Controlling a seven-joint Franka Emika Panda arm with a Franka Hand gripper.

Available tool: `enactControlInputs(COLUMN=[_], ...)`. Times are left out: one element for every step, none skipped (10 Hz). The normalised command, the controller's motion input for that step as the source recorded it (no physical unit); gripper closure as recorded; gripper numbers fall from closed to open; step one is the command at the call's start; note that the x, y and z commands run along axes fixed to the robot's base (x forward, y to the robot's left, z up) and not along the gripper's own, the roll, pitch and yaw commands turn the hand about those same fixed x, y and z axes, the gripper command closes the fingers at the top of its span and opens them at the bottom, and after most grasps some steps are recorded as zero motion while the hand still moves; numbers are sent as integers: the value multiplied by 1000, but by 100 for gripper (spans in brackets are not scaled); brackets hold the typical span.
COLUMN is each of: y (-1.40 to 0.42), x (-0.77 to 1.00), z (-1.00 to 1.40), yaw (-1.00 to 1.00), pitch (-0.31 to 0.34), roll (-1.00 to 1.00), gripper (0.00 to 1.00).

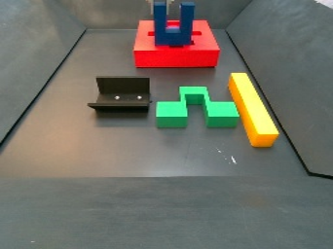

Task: Pick up the blue object. Move up. Place the blue object on the fixture. Regrasp the blue object. Move to above the board. Insert the blue object.
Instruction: Insert the blue object.

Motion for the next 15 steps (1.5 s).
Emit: enactControlInputs(y=[-60, -29, -29, 0, 0, 0, 0, 0, 0, 0, 0, 11, 86, 89, 9], x=[-209, -423, -471, -423, -171, 0, 89, 217, 300, 303, 331, 346, 454, 560, 531], z=[0, 0, 40, 43, 0, -34, -66, -166, -186, -151, -234, -431, -609, -786, -874], yaw=[0, 0, 0, 0, -14, -11, -31, -100, -160, -180, -206, -189, -123, -26, -54], pitch=[-51, -97, -134, -131, -93, -79, -96, -36, 0, 6, 26, 44, 19, 74, 140], roll=[-189, -211, -221, -196, -116, -143, -217, -157, -76, -106, -109, 0, 10, 23, 34], gripper=[100, 100, 100, 100, 100, 100, 100, 100, 100, 100, 100, 100, 100, 100, 100])
